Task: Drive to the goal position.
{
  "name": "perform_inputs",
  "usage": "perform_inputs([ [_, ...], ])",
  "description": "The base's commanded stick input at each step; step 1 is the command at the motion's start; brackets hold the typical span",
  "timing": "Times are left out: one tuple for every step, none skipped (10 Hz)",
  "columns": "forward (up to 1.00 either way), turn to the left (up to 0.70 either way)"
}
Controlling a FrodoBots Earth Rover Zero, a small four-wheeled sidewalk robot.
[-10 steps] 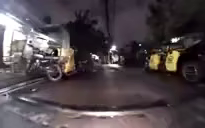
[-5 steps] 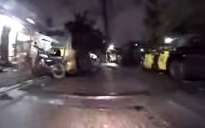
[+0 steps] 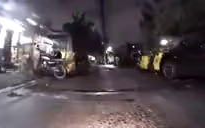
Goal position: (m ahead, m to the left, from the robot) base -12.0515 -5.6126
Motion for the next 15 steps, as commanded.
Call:
perform_inputs([
  [0.00,-0.45],
  [0.00,-0.45],
  [0.00,-0.45],
  [0.00,-0.45],
  [0.00,-0.45],
  [0.00,-0.45],
  [0.00,-0.45],
  [0.00,-0.45],
  [0.00,-0.45],
  [0.00,-0.45],
  [0.00,-0.45],
  [0.00,-0.45],
  [0.00,-0.45],
  [0.00,-0.45],
  [0.00,-0.45],
])
